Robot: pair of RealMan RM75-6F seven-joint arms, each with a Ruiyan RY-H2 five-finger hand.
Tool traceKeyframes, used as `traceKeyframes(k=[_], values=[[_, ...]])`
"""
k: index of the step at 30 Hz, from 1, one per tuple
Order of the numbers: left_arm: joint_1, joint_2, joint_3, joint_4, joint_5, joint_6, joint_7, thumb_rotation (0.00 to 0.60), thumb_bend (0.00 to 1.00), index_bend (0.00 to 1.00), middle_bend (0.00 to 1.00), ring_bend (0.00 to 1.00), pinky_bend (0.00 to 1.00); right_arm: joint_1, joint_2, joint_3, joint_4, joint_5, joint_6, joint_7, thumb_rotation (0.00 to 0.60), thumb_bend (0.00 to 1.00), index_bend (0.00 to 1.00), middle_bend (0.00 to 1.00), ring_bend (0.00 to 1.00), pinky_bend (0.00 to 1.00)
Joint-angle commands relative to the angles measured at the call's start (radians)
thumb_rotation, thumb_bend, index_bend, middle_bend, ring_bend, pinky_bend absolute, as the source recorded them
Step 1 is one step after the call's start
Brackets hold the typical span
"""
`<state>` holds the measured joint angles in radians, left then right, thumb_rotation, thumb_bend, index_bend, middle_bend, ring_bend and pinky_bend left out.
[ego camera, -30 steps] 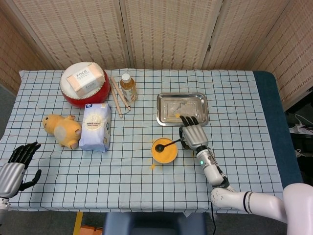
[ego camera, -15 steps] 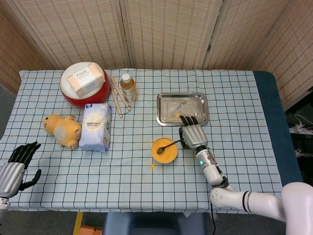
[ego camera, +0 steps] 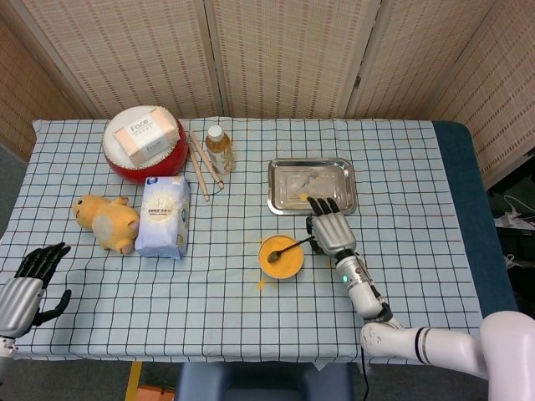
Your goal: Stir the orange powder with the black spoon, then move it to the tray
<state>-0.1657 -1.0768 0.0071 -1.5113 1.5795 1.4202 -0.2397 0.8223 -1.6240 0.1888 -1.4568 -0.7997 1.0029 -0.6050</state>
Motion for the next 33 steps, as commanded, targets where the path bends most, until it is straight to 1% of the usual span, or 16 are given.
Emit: traceKeyframes(k=[1,7,19,33], values=[[-0.001,0.002,0.003,-0.002,0.004,-0.002,-0.002,0.6,0.47,0.0,0.0,0.0,0.03,-0.003,-0.008,-0.008,0.009,-0.017,0.01,0.001,0.6,0.33,0.48,0.0,0.0,0.01],[-0.002,0.004,0.003,-0.003,0.001,-0.004,-0.003,0.6,0.47,0.0,0.0,0.0,0.04,-0.011,-0.028,-0.022,0.033,-0.053,0.027,0.006,0.6,0.33,0.5,0.0,0.0,0.01],[-0.004,0.004,0.004,-0.004,0.0,-0.009,-0.001,0.6,0.47,0.0,0.0,0.0,0.04,-0.018,-0.069,-0.014,0.086,-0.082,0.03,0.022,0.6,0.33,0.54,0.0,0.0,0.01],[-0.004,0.006,0.006,-0.003,0.007,-0.003,-0.009,0.6,0.47,0.0,0.0,0.0,0.04,-0.023,-0.076,-0.003,0.09,-0.088,0.025,0.017,0.6,0.34,0.56,0.0,0.0,0.01]])
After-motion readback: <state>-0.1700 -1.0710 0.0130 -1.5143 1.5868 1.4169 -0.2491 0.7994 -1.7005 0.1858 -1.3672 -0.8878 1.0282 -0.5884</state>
